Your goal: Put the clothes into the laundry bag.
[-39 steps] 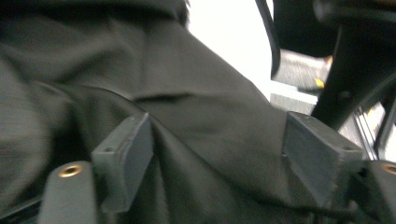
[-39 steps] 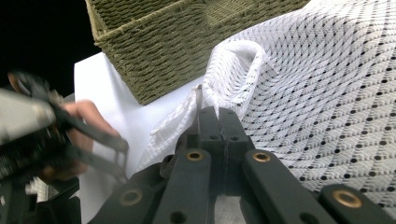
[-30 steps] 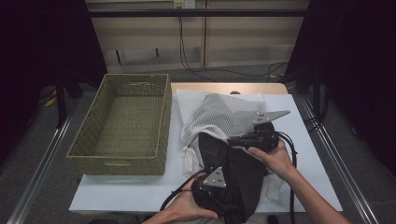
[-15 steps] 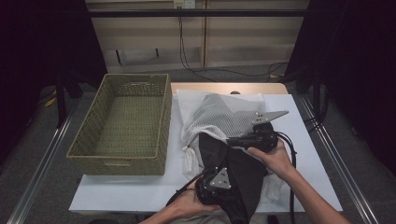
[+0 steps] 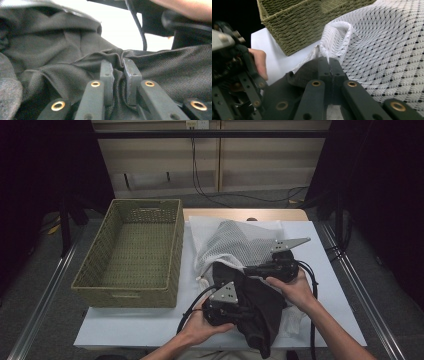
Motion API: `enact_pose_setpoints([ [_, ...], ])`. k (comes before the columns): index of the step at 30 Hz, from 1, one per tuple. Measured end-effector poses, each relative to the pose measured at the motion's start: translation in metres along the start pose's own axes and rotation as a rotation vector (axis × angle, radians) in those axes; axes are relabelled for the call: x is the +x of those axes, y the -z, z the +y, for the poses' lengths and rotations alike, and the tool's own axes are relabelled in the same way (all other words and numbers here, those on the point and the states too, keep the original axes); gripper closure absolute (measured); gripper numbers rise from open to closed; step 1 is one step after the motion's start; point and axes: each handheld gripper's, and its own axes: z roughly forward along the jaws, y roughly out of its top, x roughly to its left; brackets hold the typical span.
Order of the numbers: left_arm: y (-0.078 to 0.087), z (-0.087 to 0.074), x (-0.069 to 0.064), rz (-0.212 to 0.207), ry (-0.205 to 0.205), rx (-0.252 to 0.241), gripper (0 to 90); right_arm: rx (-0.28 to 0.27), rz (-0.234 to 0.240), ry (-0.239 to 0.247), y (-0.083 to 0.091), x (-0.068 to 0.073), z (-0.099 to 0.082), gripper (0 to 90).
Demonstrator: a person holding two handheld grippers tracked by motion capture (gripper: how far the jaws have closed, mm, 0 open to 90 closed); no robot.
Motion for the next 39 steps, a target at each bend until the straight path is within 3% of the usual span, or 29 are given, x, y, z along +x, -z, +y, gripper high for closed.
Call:
enact_pose_setpoints([
  [9, 0.017, 0.019, 0.015, 0.028, 0.028, -0.103, 80.5, -0.003, -0.006, 0.001, 0.001, -0.002, 0.001, 89.8],
  [11, 0.019, 0.024, 0.018, 0.065, 0.02, -0.099, 80.7, -0.003, -0.006, 0.0, 0.001, -0.002, 0.001, 89.8],
  [14, 0.022, 0.028, 0.027, 0.073, 0.047, -0.134, 80.7, -0.005, -0.006, -0.002, 0.002, -0.001, 0.001, 89.8],
  [18, 0.019, 0.029, 0.037, 0.124, 0.041, -0.102, 80.9, -0.014, -0.008, -0.004, 0.004, -0.002, 0.001, 89.8],
  [22, 0.01, 0.023, 0.055, 0.189, 0.074, -0.074, 81.4, -0.018, -0.007, -0.003, 0.006, -0.001, 0.002, 89.8],
  [26, 0.0, 0.019, 0.068, 0.206, 0.111, -0.061, 81.5, -0.024, -0.005, -0.002, 0.007, -0.001, 0.003, 89.8],
  [33, -0.017, 0.012, 0.084, 0.278, 0.114, -0.012, 82.3, -0.031, -0.004, 0.004, 0.01, 0.001, 0.004, 89.8],
  [34, -0.018, 0.011, 0.086, 0.272, 0.121, -0.016, 82.5, -0.03, -0.001, 0.006, 0.01, 0.001, 0.004, 89.8],
  [39, -0.022, 0.012, 0.089, 0.327, 0.112, -0.022, 83.3, -0.028, 0.004, 0.006, 0.01, 0.001, 0.004, 89.8],
])
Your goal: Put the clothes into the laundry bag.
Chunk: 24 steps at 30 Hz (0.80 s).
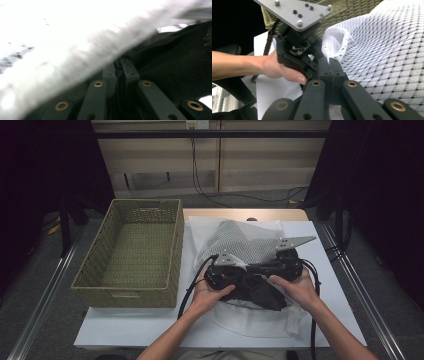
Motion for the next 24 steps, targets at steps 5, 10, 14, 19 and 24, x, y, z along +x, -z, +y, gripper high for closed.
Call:
enact_pose_setpoints([
  [5, -0.006, 0.001, 0.007, 0.062, 0.023, -0.018, 83.9, 0.004, 0.009, 0.003, -0.001, 0.002, 0.001, 89.8],
  [10, -0.003, 0.012, 0.01, 0.081, 0.029, -0.021, 84.0, 0.006, 0.024, 0.007, -0.002, 0.004, 0.001, 89.8],
  [14, -0.001, 0.022, 0.012, 0.107, 0.03, -0.037, 84.1, -0.003, 0.033, 0.01, -0.001, 0.006, 0.003, 89.8],
  [19, -0.005, 0.038, 0.013, 0.117, 0.067, -0.08, 84.1, -0.002, 0.046, -0.006, -0.002, 0.002, 0.002, 89.8],
  [24, -0.007, 0.04, 0.021, 0.214, 0.05, -0.077, 84.2, -0.024, 0.045, -0.014, 0.003, -0.001, 0.003, 89.8],
])
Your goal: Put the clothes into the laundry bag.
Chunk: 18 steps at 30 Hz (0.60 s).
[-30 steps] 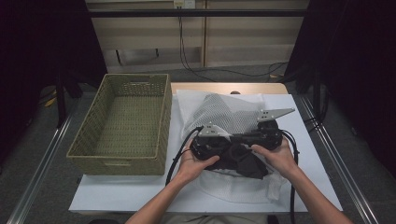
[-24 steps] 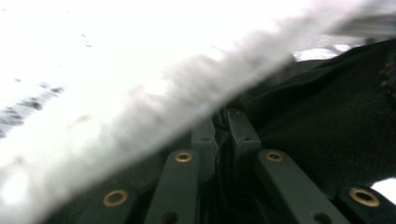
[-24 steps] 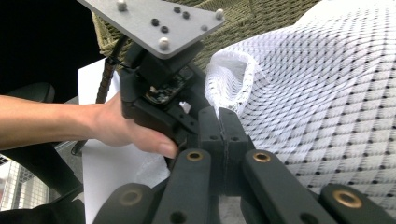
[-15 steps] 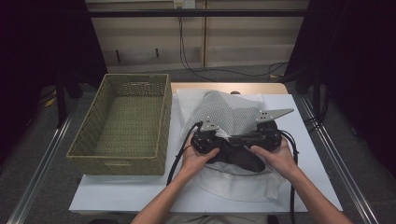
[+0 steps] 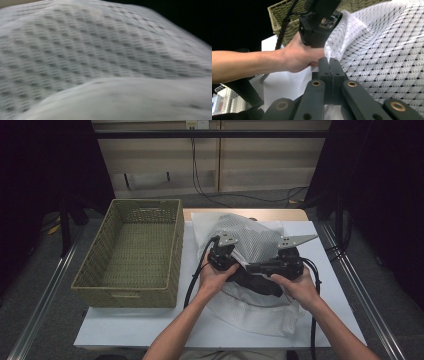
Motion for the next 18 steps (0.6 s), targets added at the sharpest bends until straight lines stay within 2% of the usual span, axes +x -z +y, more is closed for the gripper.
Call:
enact_pose_setpoints([
  [2, -0.01, -0.008, 0.003, 0.002, 0.014, 0.046, 84.1, 0.013, 0.006, -0.008, -0.003, -0.001, -0.002, 89.8],
  [5, -0.02, -0.023, 0.007, 0.007, 0.027, 0.073, 83.9, 0.044, 0.006, -0.005, -0.009, -0.001, -0.006, 89.8],
  [8, -0.024, -0.031, 0.009, -0.007, 0.025, 0.089, 83.1, 0.064, 0.006, -0.005, -0.013, -0.002, -0.008, 89.8],
  [10, -0.022, -0.031, 0.01, -0.018, 0.036, 0.09, 81.6, 0.08, -0.005, 0.004, -0.015, -0.002, -0.01, 89.8],
  [11, -0.021, -0.031, 0.01, -0.038, 0.05, 0.089, 80.6, 0.085, -0.005, 0.003, -0.016, -0.002, -0.011, 89.8],
  [12, -0.018, -0.03, 0.01, -0.044, 0.043, 0.091, 79.3, 0.093, -0.006, 0.006, -0.017, -0.002, -0.012, 89.8],
  [14, -0.013, -0.03, 0.01, -0.066, 0.061, 0.08, 74.7, 0.097, -0.004, 0.001, -0.019, -0.003, -0.013, 89.8],
  [18, 0.001, -0.03, 0.006, -0.064, 0.034, 0.092, 63.2, 0.101, -0.005, -0.008, -0.02, -0.005, -0.015, 89.8],
])
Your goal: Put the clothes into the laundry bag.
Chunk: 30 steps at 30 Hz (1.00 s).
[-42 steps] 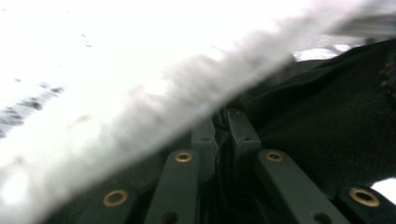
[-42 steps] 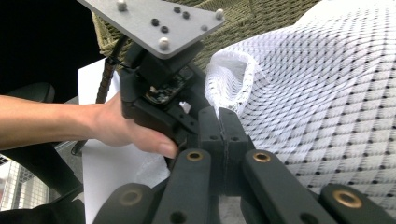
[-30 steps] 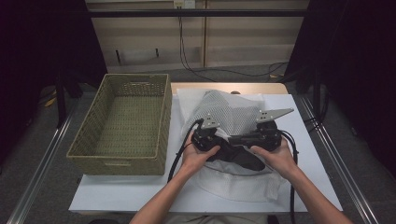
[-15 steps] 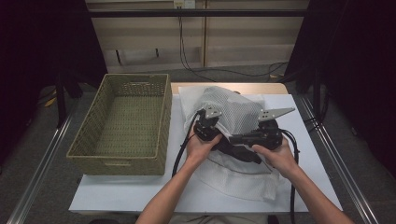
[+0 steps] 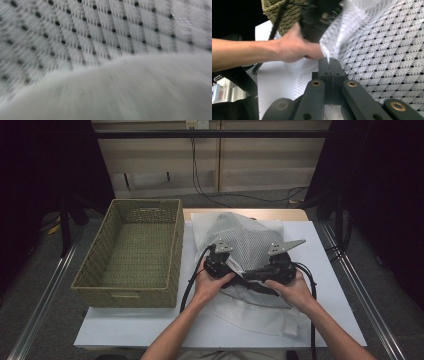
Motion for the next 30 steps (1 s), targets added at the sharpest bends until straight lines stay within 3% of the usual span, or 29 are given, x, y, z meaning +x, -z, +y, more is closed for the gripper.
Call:
enact_pose_setpoints([
  [3, 0.009, -0.002, -0.001, -0.018, -0.021, 0.008, 60.8, -0.012, 0.0, -0.002, 0.002, -0.001, 0.001, 89.8],
  [12, 0.037, -0.007, -0.011, -0.039, -0.054, -0.026, 39.8, -0.012, -0.014, -0.004, 0.005, -0.002, 0.0, 89.8],
  [16, 0.051, -0.01, -0.014, -0.073, -0.076, -0.035, 35.6, -0.018, -0.021, -0.007, 0.006, -0.003, 0.0, 89.8],
  [21, 0.057, -0.025, -0.015, -0.059, -0.12, 0.048, 31.1, -0.015, -0.023, -0.008, 0.006, -0.003, 0.0, 89.8],
  [25, 0.047, -0.039, -0.009, -0.039, -0.117, 0.091, 25.9, -0.015, -0.024, -0.007, 0.005, -0.003, 0.001, 89.8],
  [27, 0.041, -0.043, -0.007, -0.024, -0.118, 0.12, 30.7, -0.014, -0.024, -0.006, 0.005, -0.003, 0.001, 89.7],
  [28, 0.039, -0.045, -0.007, -0.012, -0.13, 0.139, 39.1, -0.013, -0.024, -0.006, 0.005, -0.002, 0.001, 89.7],
  [30, 0.037, -0.045, -0.008, -0.077, -0.113, 0.131, 62.9, -0.01, -0.026, 0.0, 0.004, -0.002, 0.001, 89.8],
])
